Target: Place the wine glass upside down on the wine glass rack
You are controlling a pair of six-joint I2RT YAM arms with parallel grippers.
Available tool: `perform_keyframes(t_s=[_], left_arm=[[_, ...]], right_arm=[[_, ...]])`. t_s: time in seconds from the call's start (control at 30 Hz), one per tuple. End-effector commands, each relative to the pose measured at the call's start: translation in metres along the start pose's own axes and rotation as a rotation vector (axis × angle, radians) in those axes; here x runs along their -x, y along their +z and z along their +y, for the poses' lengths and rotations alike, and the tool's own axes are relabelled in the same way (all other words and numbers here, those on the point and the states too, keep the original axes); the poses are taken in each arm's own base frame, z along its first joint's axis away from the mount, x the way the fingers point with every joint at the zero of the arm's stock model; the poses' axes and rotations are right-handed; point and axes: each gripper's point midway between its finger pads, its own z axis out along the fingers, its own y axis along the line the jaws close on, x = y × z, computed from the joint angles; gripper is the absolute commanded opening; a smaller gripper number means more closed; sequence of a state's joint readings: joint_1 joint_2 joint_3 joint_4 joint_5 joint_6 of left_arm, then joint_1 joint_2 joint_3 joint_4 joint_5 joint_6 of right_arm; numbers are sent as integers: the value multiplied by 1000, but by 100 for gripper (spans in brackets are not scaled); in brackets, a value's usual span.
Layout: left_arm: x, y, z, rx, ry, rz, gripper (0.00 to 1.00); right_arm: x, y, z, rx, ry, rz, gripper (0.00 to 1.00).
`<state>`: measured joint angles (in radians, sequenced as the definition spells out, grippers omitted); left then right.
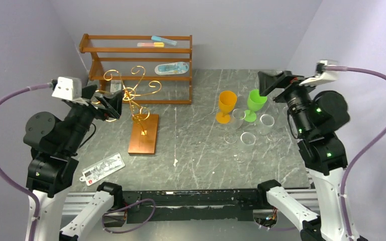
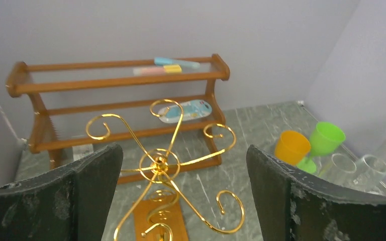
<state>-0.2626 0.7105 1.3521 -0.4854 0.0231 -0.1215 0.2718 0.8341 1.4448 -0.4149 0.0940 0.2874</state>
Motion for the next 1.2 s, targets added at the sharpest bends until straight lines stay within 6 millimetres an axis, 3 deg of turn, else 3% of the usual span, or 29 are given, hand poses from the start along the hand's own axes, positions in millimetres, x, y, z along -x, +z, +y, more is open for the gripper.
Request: perform_keyframes(t_s=[0.0, 0.33, 0.43, 0.53, 0.73, 0.9, 0.97, 1.17], left_arm=[[-14, 0, -15, -85, -36, 3, 97], [-53, 21, -9, -43, -145, 95, 97], [-64, 24, -9, -30, -209, 115, 96], [-68, 26, -22, -111, -186, 142, 96], [-69, 26, -29, -162, -175, 130, 97], [-65, 22, -41, -237, -150, 109, 97], [-64, 20, -49, -291, -138, 108, 97], [-61, 26, -70, -411, -163, 132, 97]], right_arm=[[-56, -4, -19, -74, 19, 173, 100], [-143, -6, -50, -202, -15, 491, 100], [-169, -7, -50, -193, -29, 607, 95], [-192, -7, -57, -209, -46, 694, 89], [-226, 1, -51, -150, -45, 810, 74], [-251, 2, -37, -93, -53, 885, 55], [-260, 2, -29, -63, -68, 900, 54], [-282, 11, -34, -108, -81, 929, 54]])
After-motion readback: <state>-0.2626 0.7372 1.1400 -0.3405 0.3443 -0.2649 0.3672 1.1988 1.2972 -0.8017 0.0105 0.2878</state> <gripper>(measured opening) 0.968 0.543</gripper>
